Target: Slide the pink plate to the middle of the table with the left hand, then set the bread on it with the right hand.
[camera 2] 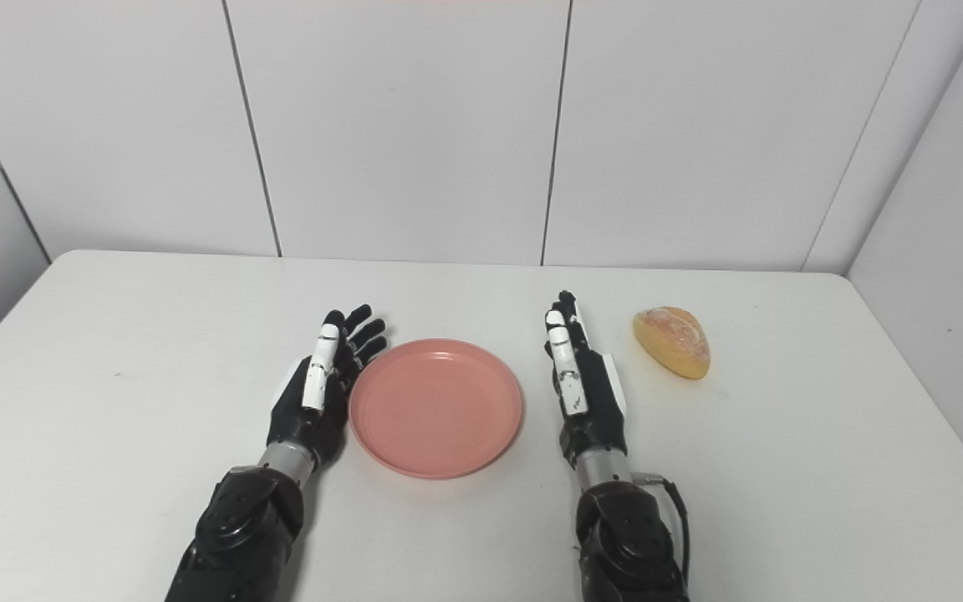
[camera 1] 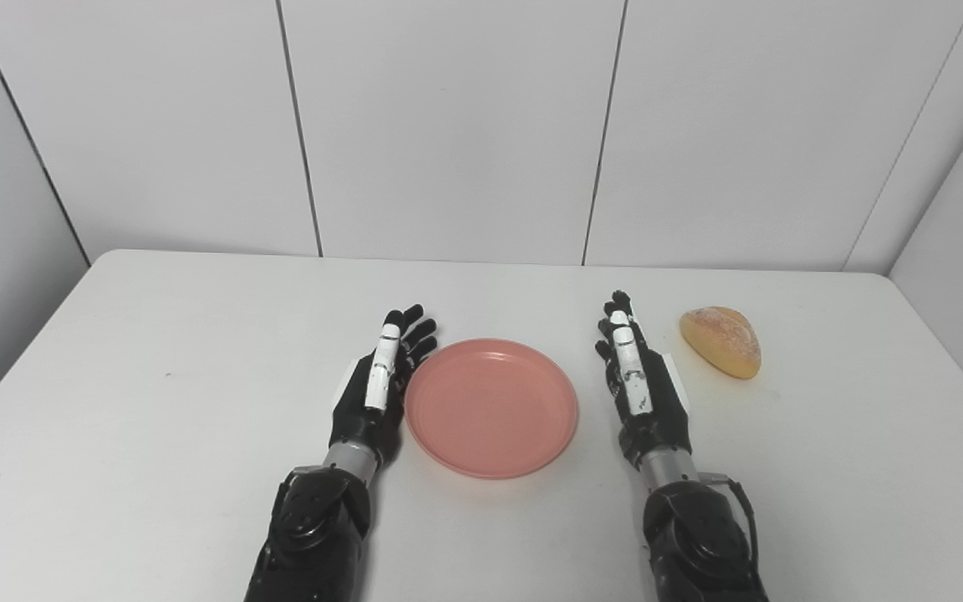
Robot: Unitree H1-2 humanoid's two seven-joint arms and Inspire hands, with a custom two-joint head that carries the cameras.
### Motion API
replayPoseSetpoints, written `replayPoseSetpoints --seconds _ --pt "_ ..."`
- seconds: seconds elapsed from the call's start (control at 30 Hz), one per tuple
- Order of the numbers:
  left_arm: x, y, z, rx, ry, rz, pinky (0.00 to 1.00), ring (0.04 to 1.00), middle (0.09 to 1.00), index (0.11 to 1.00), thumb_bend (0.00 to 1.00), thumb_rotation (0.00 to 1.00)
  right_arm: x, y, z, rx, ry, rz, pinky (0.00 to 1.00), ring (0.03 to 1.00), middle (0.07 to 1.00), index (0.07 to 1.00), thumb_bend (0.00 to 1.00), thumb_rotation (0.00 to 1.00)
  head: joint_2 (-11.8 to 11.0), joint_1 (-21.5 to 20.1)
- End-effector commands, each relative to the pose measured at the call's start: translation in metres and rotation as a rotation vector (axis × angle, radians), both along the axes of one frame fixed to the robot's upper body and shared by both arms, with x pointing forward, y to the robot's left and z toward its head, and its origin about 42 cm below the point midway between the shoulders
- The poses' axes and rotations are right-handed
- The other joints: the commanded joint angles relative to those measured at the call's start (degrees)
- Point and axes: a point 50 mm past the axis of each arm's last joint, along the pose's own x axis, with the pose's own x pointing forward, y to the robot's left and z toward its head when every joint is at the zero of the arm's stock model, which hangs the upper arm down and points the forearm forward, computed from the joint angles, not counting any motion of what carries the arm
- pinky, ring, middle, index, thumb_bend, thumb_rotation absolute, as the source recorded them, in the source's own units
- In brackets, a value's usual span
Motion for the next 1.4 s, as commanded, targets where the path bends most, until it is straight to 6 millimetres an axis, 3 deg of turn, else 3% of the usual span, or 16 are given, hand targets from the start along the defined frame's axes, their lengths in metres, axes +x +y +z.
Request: replayPoseSetpoints --seconds 0.0,0.2,0.37,0.5,0.57,0.8,0.9,1.13,1.37 --pt "0.0 -0.005 0.002 0.011 -0.014 -0.022 0.97 0.952 0.932 0.918 0.52 1.0 0.011 0.003 0.027 0.007 -0.083 0.014 1.0 1.0 1.0 1.0 0.64 0.94 -0.1 0.0" --pt "0.007 0.005 -0.006 0.099 -0.082 0.011 0.98 0.962 0.955 0.954 0.48 1.0 0.021 -0.006 0.039 -0.024 -0.148 -0.053 1.0 1.0 1.0 1.0 0.62 0.92 -0.3 -1.2" --pt "0.009 0.012 -0.009 0.125 -0.109 0.032 1.0 0.974 0.968 0.974 0.5 1.0 0.034 -0.022 0.056 -0.001 -0.189 -0.096 1.0 1.0 1.0 1.0 0.62 0.8 -0.6 -2.2" --pt "0.011 0.017 -0.01 0.17 -0.137 0.049 1.0 0.978 0.965 0.965 0.5 1.0 0.044 -0.041 0.068 -0.142 -0.235 -0.161 1.0 1.0 1.0 1.0 0.6 0.82 -0.7 -3.5" --pt "0.012 0.02 -0.01 0.173 -0.143 0.058 1.0 0.975 0.96 0.957 0.49 1.0 0.047 -0.049 0.074 -0.243 -0.244 -0.185 1.0 1.0 1.0 1.0 0.62 0.88 -0.8 -4.2" --pt "0.014 0.026 -0.009 0.149 -0.168 0.086 0.99 0.976 0.958 0.945 0.47 1.0 0.052 -0.075 0.087 -0.464 -0.308 -0.275 0.95 1.0 1.0 1.0 0.6 0.84 -1.3 -7.2" --pt "0.012 0.028 -0.007 0.166 -0.193 0.093 0.97 0.958 0.938 0.924 0.45 1.0 0.053 -0.085 0.092 -0.519 -0.334 -0.315 0.97 1.0 1.0 1.0 0.59 0.78 -1.2 -8.1" --pt "0.011 0.031 -0.005 0.174 -0.189 0.082 0.98 0.962 0.941 0.924 0.46 1.0 0.062 -0.103 0.089 -0.621 -0.334 -0.374 0.95 1.0 1.0 1.0 0.6 0.65 -1.3 -10.3" --pt "0.011 0.035 -0.003 0.165 -0.195 0.069 0.99 0.971 0.955 0.939 0.45 1.0 0.07 -0.119 0.08 -0.821 -0.255 -0.447 0.83 0.959 1.0 1.0 0.66 0.59 -1.4 -11.6"
